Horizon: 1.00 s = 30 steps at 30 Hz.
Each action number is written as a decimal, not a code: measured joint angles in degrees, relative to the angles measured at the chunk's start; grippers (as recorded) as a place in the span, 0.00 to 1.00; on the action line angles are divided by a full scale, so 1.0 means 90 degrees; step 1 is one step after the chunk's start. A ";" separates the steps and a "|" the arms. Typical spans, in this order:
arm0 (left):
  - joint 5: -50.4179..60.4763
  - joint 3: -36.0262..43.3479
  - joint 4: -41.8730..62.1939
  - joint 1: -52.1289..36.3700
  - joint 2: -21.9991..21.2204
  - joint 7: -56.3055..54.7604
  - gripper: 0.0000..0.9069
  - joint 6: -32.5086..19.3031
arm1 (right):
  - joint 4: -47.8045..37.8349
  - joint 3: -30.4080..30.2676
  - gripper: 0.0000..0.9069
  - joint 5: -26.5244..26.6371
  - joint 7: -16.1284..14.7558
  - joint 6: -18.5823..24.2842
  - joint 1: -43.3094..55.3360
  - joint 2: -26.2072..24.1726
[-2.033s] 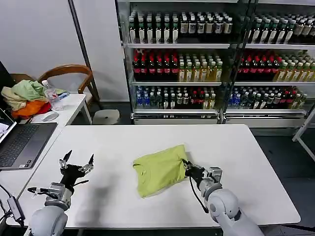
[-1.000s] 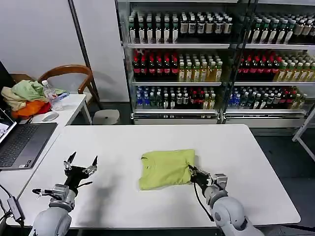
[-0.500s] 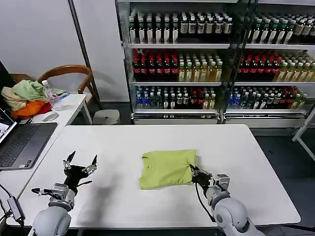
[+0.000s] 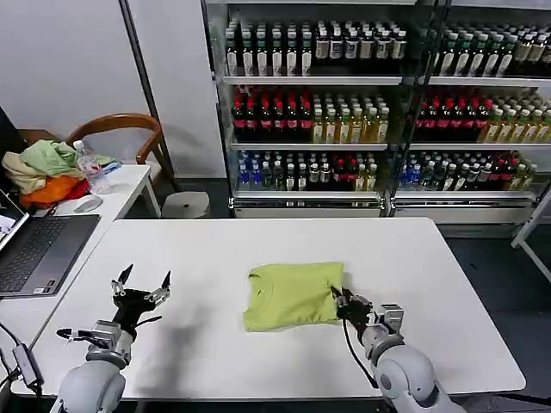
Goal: Fold and organize the clothes.
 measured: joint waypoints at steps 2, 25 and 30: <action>-0.0016 0.0002 -0.0005 -0.0003 0.0002 0.0001 1.00 0.0003 | 0.0046 0.0023 1.00 -0.0001 0.0015 -0.0016 -0.0005 -0.0017; -0.0046 0.0042 -0.0194 0.0135 -0.0006 0.0119 1.00 -0.0272 | 0.0574 0.0834 1.00 -0.1397 -0.0539 0.0665 -0.0489 -0.0134; -0.0046 0.0085 -0.0279 0.0185 -0.0059 0.0217 1.00 -0.0507 | 0.0524 0.1095 1.00 -0.2010 -0.0699 0.1014 -0.0424 -0.0079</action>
